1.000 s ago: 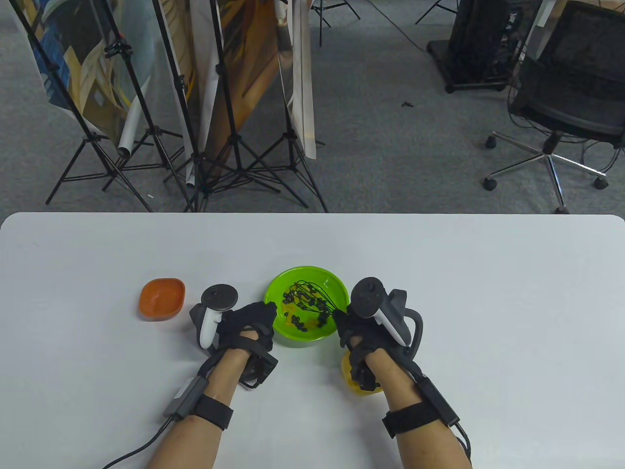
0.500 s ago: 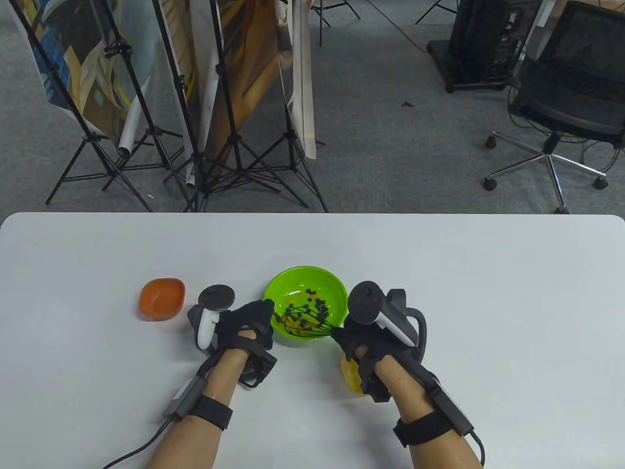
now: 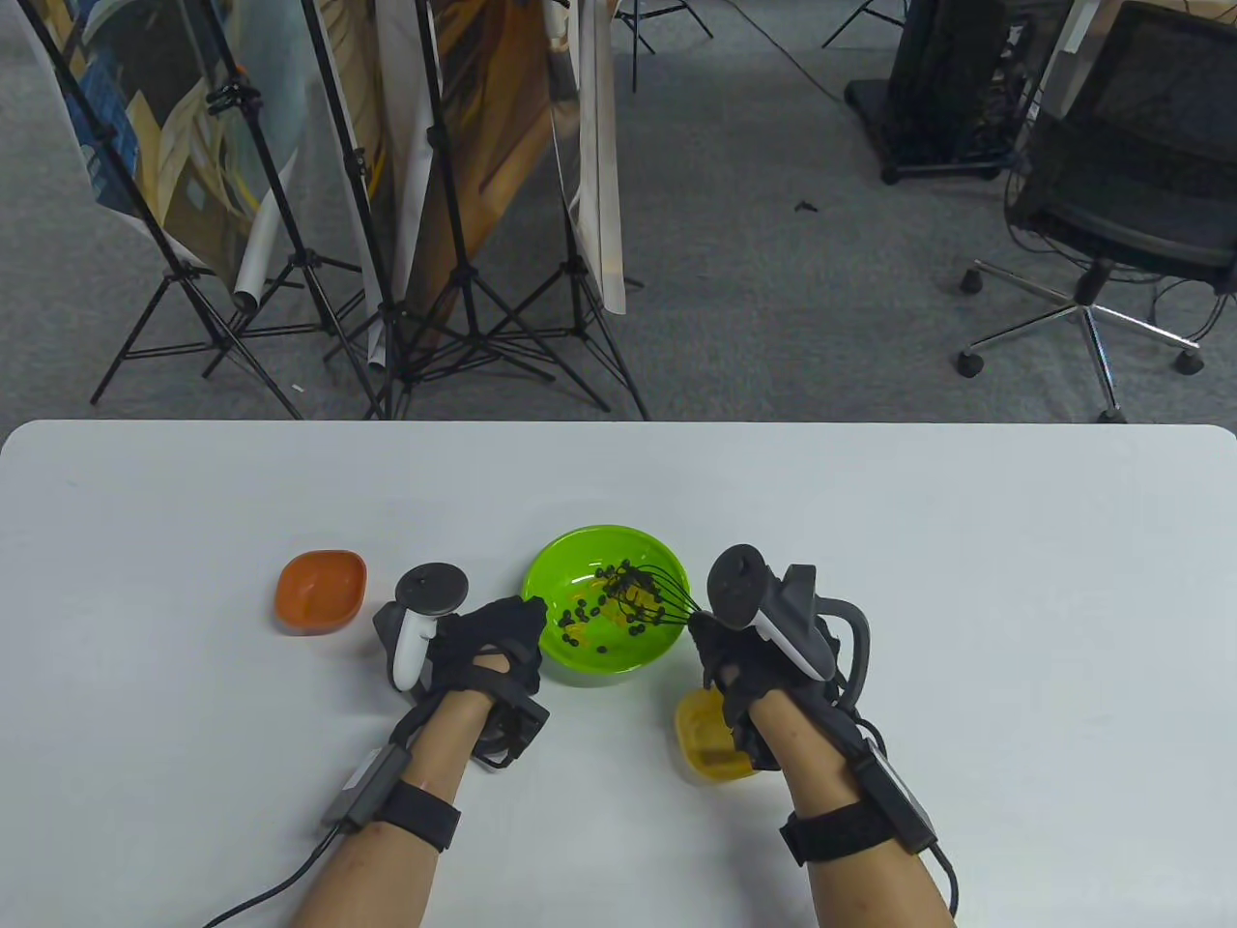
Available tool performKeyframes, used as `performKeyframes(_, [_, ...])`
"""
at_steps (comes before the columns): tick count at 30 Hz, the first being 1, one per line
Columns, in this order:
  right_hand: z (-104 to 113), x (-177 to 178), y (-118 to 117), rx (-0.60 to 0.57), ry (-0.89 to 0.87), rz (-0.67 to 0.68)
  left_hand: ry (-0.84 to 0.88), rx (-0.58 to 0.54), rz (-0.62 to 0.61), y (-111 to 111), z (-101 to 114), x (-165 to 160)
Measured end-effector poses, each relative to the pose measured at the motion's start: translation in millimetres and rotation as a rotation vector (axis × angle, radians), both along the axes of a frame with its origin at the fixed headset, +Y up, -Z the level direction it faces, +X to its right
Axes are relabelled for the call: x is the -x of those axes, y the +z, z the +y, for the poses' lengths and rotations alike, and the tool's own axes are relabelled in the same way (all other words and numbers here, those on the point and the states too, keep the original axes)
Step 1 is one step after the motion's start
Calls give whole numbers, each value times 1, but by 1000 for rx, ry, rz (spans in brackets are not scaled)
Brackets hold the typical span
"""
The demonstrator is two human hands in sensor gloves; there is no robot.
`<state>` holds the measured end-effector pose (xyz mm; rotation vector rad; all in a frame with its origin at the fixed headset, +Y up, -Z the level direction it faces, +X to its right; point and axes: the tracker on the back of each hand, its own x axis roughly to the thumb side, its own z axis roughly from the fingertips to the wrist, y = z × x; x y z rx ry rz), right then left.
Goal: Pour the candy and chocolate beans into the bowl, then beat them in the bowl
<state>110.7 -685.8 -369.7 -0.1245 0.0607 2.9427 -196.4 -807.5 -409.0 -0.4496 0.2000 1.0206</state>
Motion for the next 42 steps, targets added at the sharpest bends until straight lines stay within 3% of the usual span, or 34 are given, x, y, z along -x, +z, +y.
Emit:
performKeyframes(10, [-24, 30, -1, 39, -157, 101, 17, 10, 7, 0, -1, 1])
performKeyframes(14, [-18, 30, 6, 83, -171, 167, 14, 10, 16, 0, -1, 2])
performKeyframes(16, [-12, 28, 13, 30, -142, 212, 29, 14, 28, 0, -2, 2])
performKeyframes(18, [-6, 24, 18, 49, -85, 228, 39, 17, 30, 0, -3, 3])
performKeyframes(29, [15, 7, 13, 34, 83, 81, 33, 18, 17, 0, -4, 2])
performKeyframes(36, [0, 4, -2, 8, 73, -1, 25, 16, 8, -1, -4, 1])
performKeyframes(42, [-20, 12, -7, 49, -93, 20, 27, 16, 2, -1, -4, 1])
